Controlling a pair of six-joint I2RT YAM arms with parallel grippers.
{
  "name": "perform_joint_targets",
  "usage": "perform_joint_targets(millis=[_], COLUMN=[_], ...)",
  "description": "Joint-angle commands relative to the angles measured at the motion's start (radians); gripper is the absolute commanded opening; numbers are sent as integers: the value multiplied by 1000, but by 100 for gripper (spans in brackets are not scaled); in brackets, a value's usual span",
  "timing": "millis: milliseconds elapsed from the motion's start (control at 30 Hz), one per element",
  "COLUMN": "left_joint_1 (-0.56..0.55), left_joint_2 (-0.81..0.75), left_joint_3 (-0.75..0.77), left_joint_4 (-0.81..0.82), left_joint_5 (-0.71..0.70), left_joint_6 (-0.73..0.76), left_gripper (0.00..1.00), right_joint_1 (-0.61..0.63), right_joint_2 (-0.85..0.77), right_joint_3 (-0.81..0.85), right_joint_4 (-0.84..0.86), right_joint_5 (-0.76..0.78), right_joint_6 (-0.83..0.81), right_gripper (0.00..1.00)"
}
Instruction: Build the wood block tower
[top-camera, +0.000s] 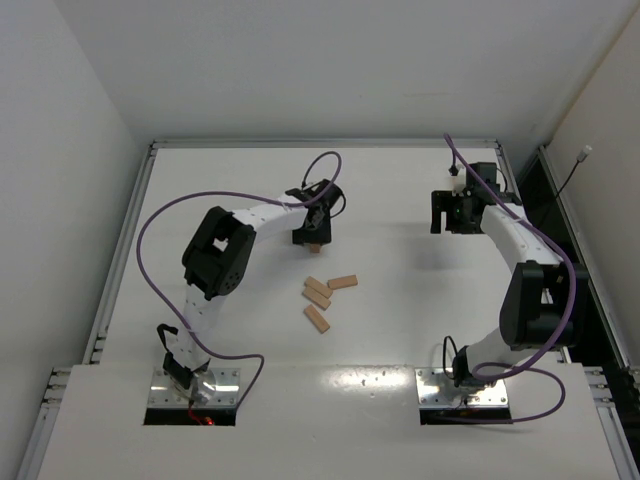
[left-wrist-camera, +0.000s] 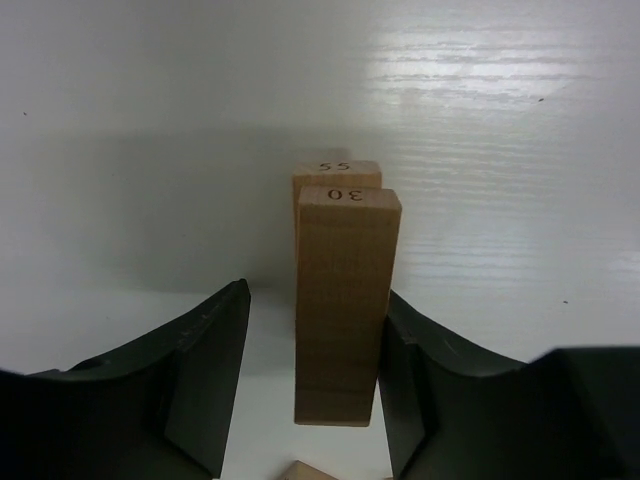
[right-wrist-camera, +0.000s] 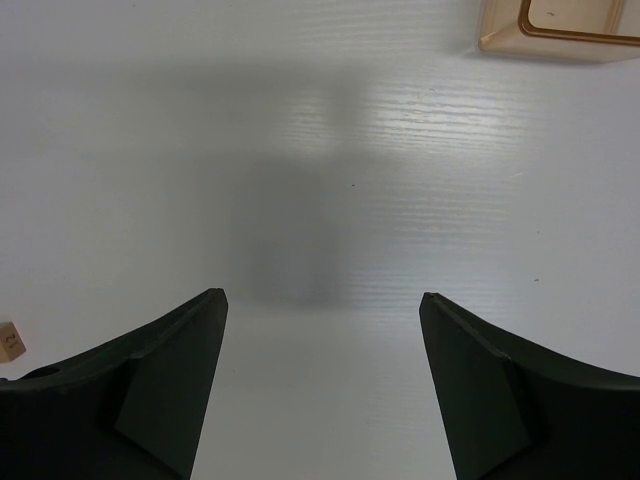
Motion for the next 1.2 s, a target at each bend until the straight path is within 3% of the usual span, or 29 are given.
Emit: perform_joint_targets(millis=[0, 433, 500, 533, 633, 767, 900, 1167], left_joint_1=[10, 28, 28, 28, 28, 28, 28, -45], left_joint_2=[-11, 18, 18, 18, 18, 9, -38, -203], left_joint_3=[-10, -19, -19, -19, -19, -19, -7, 200], left_joint_4=[27, 65, 65, 65, 56, 56, 56, -1], left_joint_5=[22, 105, 95, 95, 82, 71, 45, -124], left_joint_6=[-1, 28, 28, 28, 28, 28, 63, 172], left_gripper=[47, 14, 22, 38, 66, 91, 92, 94], right_joint_1=[5, 5, 5, 5, 5, 5, 5, 45], right_joint_2=[-1, 8, 8, 8, 8, 8, 8, -33], right_joint_3=[43, 43, 43, 43, 43, 43, 43, 2], right_joint_4=[15, 6, 6, 6, 6, 6, 6, 38], right_joint_5=[-16, -16, -16, -16, -16, -16, -27, -39], right_joint_6=[-3, -3, -3, -3, -12, -12, -21, -43], right_gripper=[75, 75, 75, 75, 75, 75, 75, 75])
